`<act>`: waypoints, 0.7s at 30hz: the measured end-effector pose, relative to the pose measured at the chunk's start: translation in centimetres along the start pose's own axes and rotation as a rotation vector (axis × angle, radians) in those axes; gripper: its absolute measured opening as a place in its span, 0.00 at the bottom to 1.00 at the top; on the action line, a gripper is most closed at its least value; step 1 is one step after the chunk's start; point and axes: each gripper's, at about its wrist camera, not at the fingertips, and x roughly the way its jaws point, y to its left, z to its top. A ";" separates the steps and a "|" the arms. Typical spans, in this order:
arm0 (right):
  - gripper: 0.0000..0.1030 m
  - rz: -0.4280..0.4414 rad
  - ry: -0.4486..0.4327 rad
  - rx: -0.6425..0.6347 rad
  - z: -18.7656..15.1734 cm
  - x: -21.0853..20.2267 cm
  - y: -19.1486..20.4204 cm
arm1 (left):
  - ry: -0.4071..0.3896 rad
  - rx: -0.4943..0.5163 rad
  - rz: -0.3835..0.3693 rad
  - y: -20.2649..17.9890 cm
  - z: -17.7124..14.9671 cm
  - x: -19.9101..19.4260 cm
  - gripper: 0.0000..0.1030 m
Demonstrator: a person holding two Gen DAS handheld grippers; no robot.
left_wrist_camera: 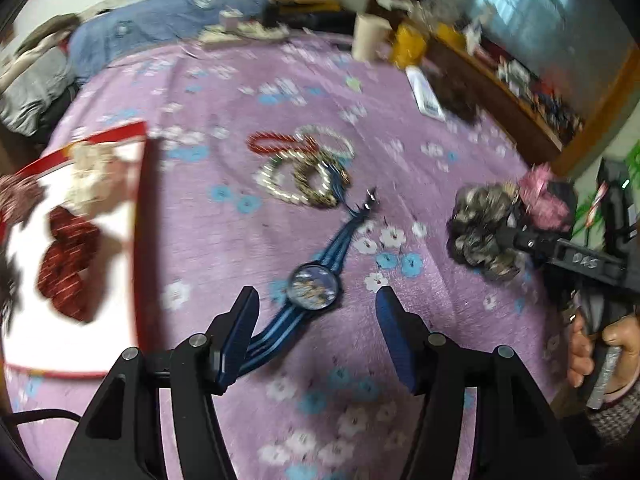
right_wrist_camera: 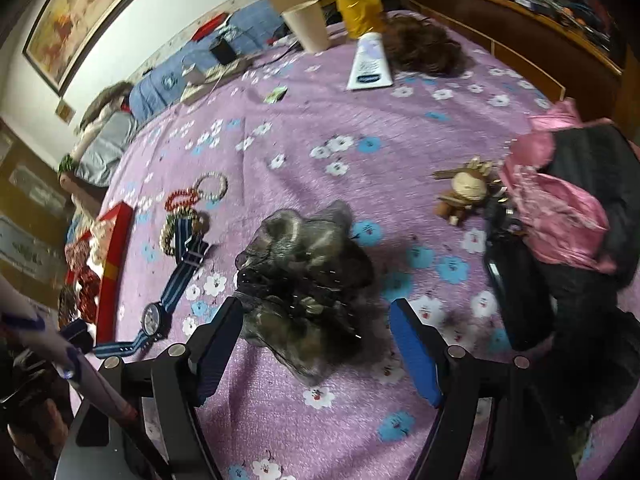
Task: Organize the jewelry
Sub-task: 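Grasp the grey sheer scrunchie with the right tool while the left tool grasps the blue watch strap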
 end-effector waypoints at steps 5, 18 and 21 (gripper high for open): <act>0.77 -0.012 0.016 -0.010 0.4 1.4 0.4 | 0.068 0.048 0.030 -0.7 0.4 4.4 0.58; 0.14 0.055 0.041 0.045 0.0 2.1 0.3 | 0.081 0.071 0.083 -1.1 0.4 5.9 0.40; 0.14 0.072 0.009 0.057 -0.4 -0.1 0.2 | 0.051 0.051 0.082 -1.3 0.3 4.4 0.40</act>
